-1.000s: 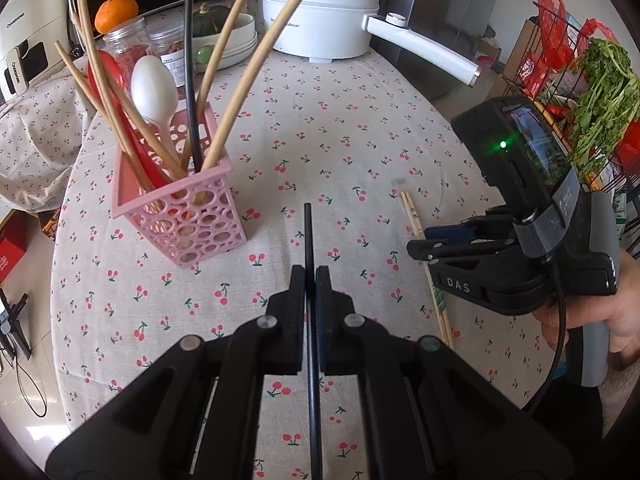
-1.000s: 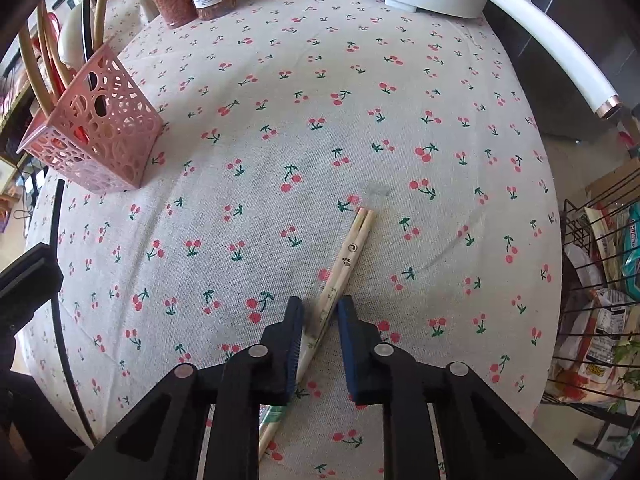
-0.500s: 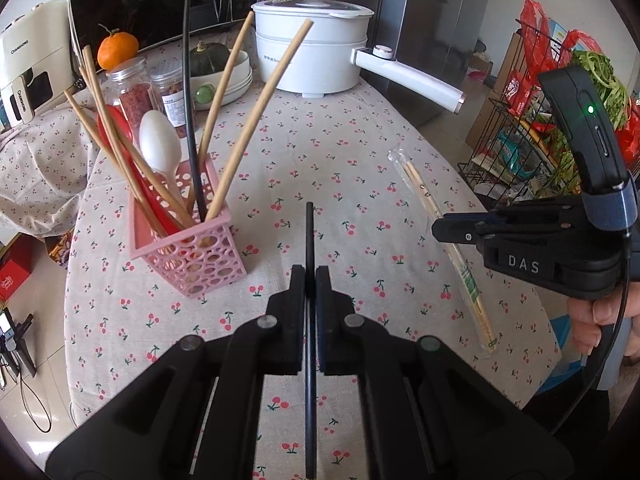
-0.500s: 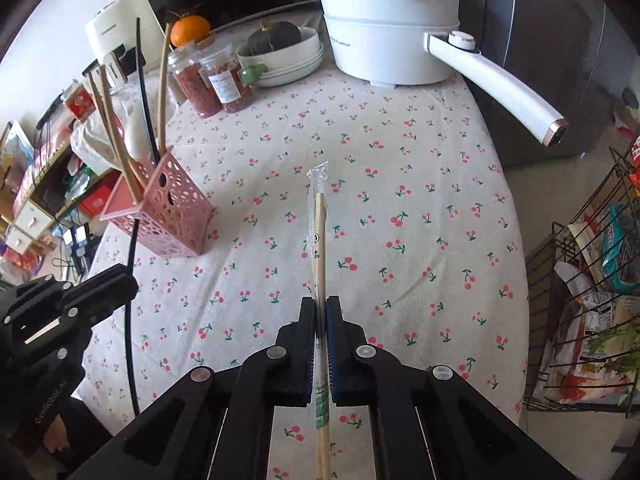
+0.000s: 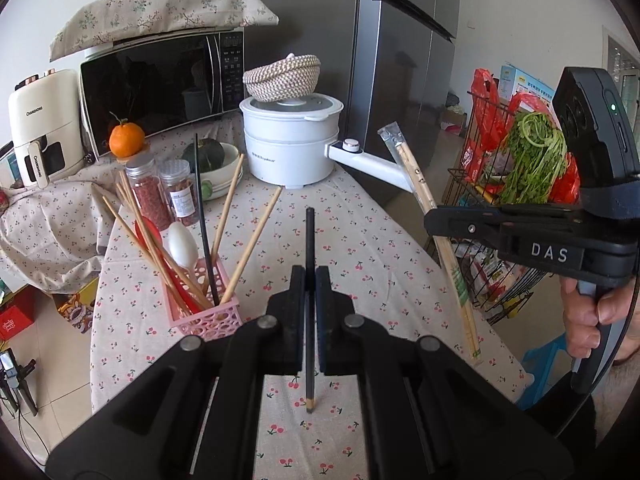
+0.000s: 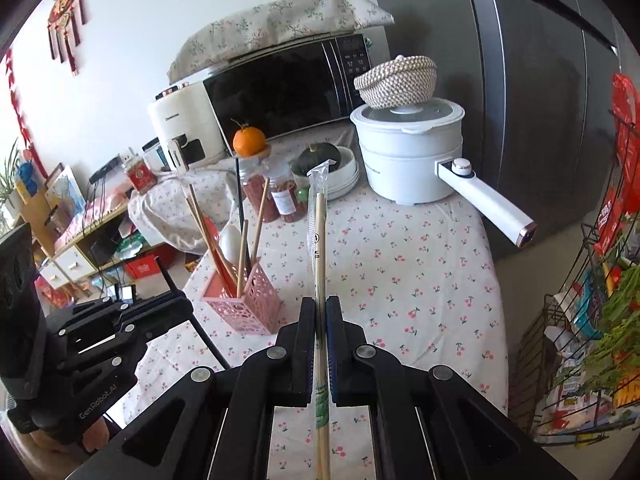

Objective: Organize utensils
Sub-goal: 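Lift and carry both chopsticks toward the pink holder with both grippers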

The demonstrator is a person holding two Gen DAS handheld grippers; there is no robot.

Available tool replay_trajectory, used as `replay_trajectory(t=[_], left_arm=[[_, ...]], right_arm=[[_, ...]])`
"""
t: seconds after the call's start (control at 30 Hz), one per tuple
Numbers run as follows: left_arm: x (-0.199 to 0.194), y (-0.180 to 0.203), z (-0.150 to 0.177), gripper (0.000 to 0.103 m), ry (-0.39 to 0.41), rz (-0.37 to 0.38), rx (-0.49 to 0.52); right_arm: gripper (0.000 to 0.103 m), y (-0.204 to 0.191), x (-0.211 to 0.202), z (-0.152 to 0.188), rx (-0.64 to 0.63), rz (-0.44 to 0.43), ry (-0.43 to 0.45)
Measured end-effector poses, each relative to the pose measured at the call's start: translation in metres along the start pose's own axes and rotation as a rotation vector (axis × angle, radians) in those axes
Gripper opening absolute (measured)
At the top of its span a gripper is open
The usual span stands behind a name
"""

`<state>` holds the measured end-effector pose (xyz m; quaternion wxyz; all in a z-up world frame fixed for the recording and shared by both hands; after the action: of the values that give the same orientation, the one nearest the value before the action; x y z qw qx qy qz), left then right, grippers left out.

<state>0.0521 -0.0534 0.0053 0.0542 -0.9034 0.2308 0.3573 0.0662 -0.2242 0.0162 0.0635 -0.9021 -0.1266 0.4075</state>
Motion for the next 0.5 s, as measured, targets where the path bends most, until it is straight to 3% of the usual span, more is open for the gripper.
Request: replay_trajectory(t=[0.27, 0.5], left_arm=[[-0.025, -0.008, -0.013, 0.006, 0.106, 0.006, -0.020], [-0.049, -0.020, -0.027, 0.006, 0.196, -0.023, -0.053]], right_arm=[[0.005, -0.005, -0.026, -0.017, 0.007, -0.032, 0.114], [0.005, -0.009, -0.035, -0.025, 0.021, -0.062, 0.153]])
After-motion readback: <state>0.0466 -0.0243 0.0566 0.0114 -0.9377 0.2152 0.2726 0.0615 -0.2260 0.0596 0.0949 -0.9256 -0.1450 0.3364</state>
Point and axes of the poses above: each gripper's, at about its wrist camera, not at the fingertips, and x roughly the way its jaws point, y to its right, z to its underside, the point moved 2 cm from there along x, roughly the way its jaws point, and after that the axes turned 5 degrees about -y, right-handed, at the moved point
